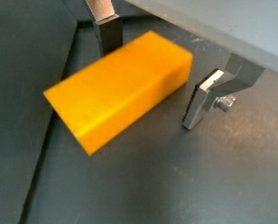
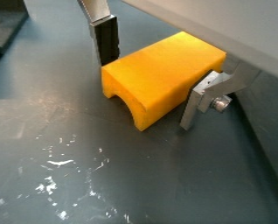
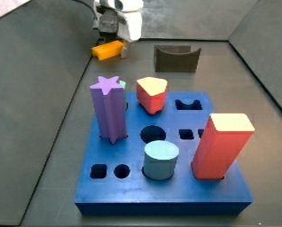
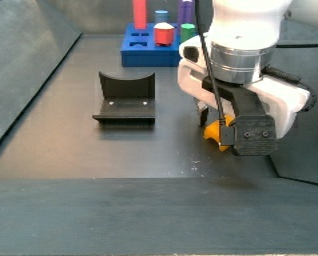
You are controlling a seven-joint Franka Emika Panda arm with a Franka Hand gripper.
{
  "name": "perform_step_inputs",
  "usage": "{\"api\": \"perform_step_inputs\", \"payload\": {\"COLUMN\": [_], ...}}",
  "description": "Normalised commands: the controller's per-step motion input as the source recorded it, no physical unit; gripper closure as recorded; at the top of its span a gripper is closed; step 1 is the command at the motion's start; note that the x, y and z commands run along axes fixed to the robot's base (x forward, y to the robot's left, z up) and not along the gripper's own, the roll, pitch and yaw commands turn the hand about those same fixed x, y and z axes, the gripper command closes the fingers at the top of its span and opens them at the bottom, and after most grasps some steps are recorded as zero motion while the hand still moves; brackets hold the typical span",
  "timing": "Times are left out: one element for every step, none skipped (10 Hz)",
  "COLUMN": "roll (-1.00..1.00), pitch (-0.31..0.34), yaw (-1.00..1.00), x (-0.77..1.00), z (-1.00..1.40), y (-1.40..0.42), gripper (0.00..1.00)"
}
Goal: Pick up the arch object. Move up. Place the arch object on the fixture. Regrasp the arch object. Rotate the arch object. Move to above the board. Insert the arch object.
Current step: Pick up the arch object.
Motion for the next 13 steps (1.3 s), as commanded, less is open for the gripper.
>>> {"api": "perform_step_inputs", "payload": {"roll": [0.00,0.00,0.06,0.00,0.00,0.00,0.00,0.00,0.00,0.00,0.00,0.00,0.00], "pitch": [-0.167,-0.181,0.000,0.000,0.000,0.000,0.000,0.000,0.000,0.000,0.000,0.000,0.000], "yaw": [0.03,0.06,0.00,0.00,0.00,0.00,0.00,0.00,0.00,0.00,0.00,0.00,0.00], "x": [-0.14,-0.17,0.00,0.00,0.00,0.00,0.00,0.00,0.00,0.00,0.00,0.00,0.00], "z": [-0.22,-0.11,0.00,0.00,0.00,0.00,0.00,0.00,0.00,0.00,0.00,0.00,0.00], "y": [-0.08,0.00,-0.07,0.00,0.00,0.00,0.00,0.00,0.00,0.00,0.00,0.00,0.00], "gripper": [0.00,0.00,0.00,1.00,1.00,1.00,1.00,1.00,1.00,1.00,1.00,1.00,1.00]}}
